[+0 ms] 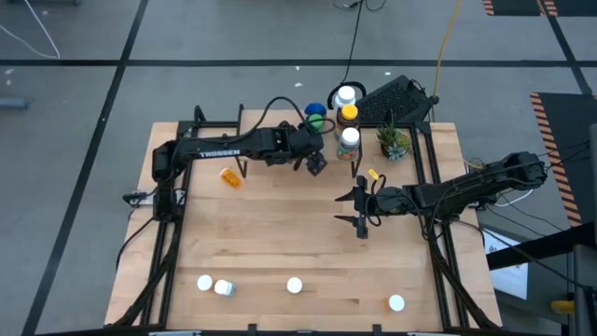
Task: Pick and place medicine bottles onto shelf by color
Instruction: Put the white pill bottle on the shelf
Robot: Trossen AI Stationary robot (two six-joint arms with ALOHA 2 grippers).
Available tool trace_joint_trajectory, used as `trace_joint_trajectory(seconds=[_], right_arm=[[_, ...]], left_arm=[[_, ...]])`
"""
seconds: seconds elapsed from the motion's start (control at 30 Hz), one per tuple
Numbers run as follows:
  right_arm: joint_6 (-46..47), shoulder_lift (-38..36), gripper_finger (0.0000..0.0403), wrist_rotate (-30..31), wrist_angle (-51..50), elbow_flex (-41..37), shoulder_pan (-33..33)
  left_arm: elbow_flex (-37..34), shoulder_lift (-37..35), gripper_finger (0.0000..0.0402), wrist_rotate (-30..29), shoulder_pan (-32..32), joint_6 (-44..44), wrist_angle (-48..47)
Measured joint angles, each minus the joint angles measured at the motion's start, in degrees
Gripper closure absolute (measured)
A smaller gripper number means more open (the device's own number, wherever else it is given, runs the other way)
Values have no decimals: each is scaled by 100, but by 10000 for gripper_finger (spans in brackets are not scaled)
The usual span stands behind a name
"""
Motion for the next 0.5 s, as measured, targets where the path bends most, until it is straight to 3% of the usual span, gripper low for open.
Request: trace_joint_trajectory(seconds=[0.5], right_arm=[[5, 0, 170, 0, 0, 0, 0]], left_arm=[[1, 2, 55, -288, -42, -388, 249]])
